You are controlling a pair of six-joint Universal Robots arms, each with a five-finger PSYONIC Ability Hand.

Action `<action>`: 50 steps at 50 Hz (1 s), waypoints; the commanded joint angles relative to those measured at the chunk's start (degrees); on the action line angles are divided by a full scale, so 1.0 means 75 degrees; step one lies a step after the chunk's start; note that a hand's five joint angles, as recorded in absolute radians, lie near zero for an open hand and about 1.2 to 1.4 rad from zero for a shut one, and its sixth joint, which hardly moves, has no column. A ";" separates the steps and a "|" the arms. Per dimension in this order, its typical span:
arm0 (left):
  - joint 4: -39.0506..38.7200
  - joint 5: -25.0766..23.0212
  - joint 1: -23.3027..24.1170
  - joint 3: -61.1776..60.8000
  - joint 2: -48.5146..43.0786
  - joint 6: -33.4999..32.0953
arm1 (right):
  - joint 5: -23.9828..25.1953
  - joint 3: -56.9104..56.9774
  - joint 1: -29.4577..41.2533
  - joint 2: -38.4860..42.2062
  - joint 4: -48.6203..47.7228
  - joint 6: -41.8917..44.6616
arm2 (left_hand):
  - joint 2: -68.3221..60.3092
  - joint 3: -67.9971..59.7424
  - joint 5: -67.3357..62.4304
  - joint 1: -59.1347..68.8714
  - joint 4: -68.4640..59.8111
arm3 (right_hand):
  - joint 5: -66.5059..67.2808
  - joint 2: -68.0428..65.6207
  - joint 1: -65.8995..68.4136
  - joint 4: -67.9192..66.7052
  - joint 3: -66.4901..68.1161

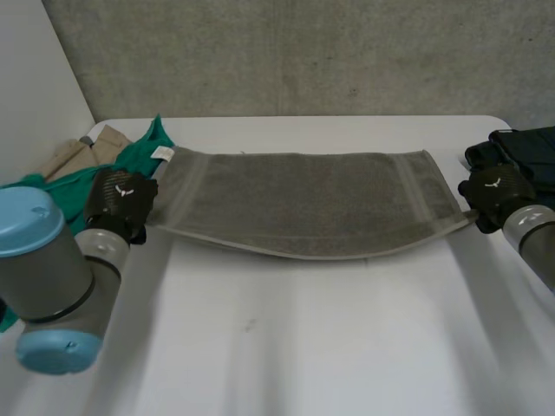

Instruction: Fold the laundry.

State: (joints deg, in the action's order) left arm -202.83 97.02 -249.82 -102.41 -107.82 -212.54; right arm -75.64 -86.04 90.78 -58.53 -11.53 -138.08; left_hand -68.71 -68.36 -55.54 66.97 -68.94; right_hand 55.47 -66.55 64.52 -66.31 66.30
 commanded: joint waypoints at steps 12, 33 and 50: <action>0.4285 -0.0713 -0.0077 -0.2247 0.2938 -0.1204 | 0.0933 -0.1876 -0.1965 -0.2426 0.4710 0.3995 | -0.1506 -0.1551 -0.1928 0.1738 -0.1474 | 0.1937 -0.1794 0.2064 -0.1825 0.1827; 0.2718 -0.0924 -0.0300 0.1863 -0.0551 -0.1615 | 0.0970 0.1427 -0.0573 0.0220 0.2899 0.0518 | -0.1506 -0.1551 -0.1928 0.1738 -0.1474 | 0.1937 -0.1794 0.2064 -0.1825 0.1827; 0.2846 -0.0151 0.0028 0.5990 -0.4091 -0.1579 | -0.0800 0.4287 0.0435 0.2834 0.1527 -0.0175 | -0.1506 -0.1551 -0.1928 0.1738 -0.1474 | 0.1937 -0.1794 0.2064 -0.1825 0.1827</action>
State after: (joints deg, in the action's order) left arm -181.98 95.88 -250.44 -62.45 -133.92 -224.21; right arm -80.48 -57.68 92.93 -41.01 2.74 -139.44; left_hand -68.70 -68.36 -55.54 66.97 -68.95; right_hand 56.43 -67.64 64.52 -68.63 68.09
